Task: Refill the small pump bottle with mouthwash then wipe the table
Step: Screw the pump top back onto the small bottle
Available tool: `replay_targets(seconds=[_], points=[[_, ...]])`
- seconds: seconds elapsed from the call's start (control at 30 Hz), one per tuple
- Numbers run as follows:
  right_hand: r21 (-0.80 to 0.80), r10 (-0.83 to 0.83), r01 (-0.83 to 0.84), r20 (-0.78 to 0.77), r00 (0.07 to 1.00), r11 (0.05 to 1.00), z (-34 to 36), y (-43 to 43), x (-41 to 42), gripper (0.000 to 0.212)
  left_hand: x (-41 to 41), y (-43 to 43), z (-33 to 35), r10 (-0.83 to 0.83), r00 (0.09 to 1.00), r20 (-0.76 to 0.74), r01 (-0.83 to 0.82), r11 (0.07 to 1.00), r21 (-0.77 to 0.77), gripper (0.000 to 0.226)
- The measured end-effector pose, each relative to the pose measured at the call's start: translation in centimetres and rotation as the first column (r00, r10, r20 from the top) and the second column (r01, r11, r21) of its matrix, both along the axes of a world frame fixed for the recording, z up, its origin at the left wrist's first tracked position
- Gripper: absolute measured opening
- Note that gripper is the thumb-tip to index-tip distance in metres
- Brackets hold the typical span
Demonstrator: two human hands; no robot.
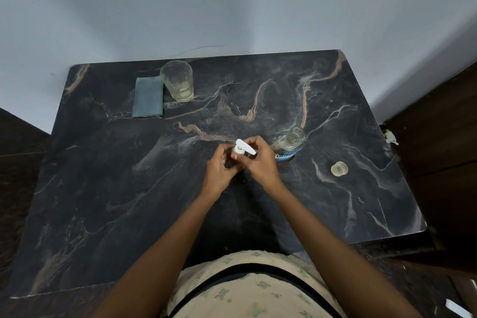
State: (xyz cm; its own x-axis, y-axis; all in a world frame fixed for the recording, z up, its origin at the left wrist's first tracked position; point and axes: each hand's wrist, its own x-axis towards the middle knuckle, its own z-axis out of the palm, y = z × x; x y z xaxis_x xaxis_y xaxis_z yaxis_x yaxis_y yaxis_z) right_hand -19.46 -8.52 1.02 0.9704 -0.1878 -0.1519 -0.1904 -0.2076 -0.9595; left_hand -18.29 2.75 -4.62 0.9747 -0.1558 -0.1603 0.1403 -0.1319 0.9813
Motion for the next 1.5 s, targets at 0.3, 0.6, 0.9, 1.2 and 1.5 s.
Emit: replay_targets(seconds=[0.3, 0.6, 0.9, 1.2, 1.5], points=[[-0.086, 0.23, -0.224, 0.074, 0.97, 0.971, 0.1, -1.4, 0.1, 0.039, 0.0, -0.1, 0.0, -0.012, 1.0, 0.011, 0.012, 1.0, -0.02, 0.045], [-0.15, 0.07, -0.058, 0.076, 0.995, 0.987, -0.1, -0.1, 0.1, 0.022, 0.0, -0.2, 0.1, 0.01, 1.0, -0.023, -0.01, 1.0, 0.013, 0.048], [-0.2, 0.048, -0.033, 0.072, 0.996, 0.979, -0.4, 0.2, -0.2, 0.019, -0.2, -0.2, 0.4, 0.008, 1.0, -0.024, -0.007, 1.0, 0.029, 0.044], [-0.149, 0.03, -0.013, 0.118, 0.993, 0.989, 0.0, -0.4, -1.3, 0.034, -0.5, -0.1, 1.0, 0.004, 0.999, -0.043, -0.005, 1.0, -0.03, 0.057], [-0.148, 0.01, 0.011, 0.137, 0.991, 0.989, 0.3, -2.5, -3.8, 0.025, -2.5, 0.8, 4.2, 0.088, 0.996, 0.021, -0.085, 0.989, -0.118, 0.06]])
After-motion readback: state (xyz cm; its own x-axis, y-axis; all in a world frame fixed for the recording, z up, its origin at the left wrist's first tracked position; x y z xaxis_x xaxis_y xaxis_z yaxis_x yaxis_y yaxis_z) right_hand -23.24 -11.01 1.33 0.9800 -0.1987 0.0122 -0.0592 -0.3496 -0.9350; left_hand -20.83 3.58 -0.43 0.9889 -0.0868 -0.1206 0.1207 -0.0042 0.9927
